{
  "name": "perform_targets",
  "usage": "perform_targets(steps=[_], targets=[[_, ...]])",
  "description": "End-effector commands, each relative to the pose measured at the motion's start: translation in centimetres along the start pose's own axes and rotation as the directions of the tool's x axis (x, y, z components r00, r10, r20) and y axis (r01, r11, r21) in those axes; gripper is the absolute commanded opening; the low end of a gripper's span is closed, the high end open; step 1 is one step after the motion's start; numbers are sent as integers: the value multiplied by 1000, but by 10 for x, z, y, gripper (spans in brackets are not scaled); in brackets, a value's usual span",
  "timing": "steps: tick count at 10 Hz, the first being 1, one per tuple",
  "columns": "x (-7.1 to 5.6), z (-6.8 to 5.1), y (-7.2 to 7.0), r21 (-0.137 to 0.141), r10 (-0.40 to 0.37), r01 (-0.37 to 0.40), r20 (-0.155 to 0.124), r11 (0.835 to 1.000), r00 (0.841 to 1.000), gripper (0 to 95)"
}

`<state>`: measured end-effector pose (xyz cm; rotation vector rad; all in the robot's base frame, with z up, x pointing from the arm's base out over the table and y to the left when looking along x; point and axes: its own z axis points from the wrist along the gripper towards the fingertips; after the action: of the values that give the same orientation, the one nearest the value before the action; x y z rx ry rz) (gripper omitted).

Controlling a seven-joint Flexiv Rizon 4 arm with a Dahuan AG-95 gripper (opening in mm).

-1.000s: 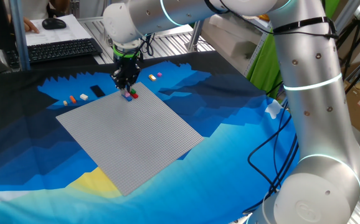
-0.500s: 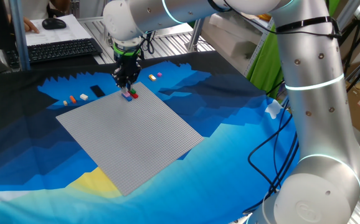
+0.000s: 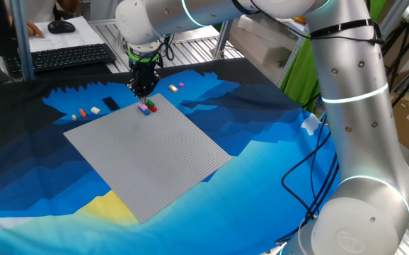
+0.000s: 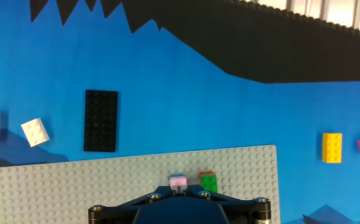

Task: Stack small Lego blocks randomly, one at a time

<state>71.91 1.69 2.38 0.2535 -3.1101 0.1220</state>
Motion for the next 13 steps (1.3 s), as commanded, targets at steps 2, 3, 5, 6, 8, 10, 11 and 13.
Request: perform_targets(steps=[2,3,5,6,8,10,11,13], targets=[[2,2,1,5,1,-1,5,1000,1000,0],[3,-4,0,3,-2,2,-5,1000,1000,0],[8,-11,-2,9,-7,8,-17,1000,1000,0],[11,-11,-2,10,-6,6,-17,1000,1000,0],[14,-8,-1,10,-3,4,-16,1000,1000,0],[14,-1,0,10,2,-2,-10,1000,1000,0],[14,4,1,8,6,-6,-3,1000,1000,0],[13,2,0,11,4,-4,-11,1000,1000,0]])
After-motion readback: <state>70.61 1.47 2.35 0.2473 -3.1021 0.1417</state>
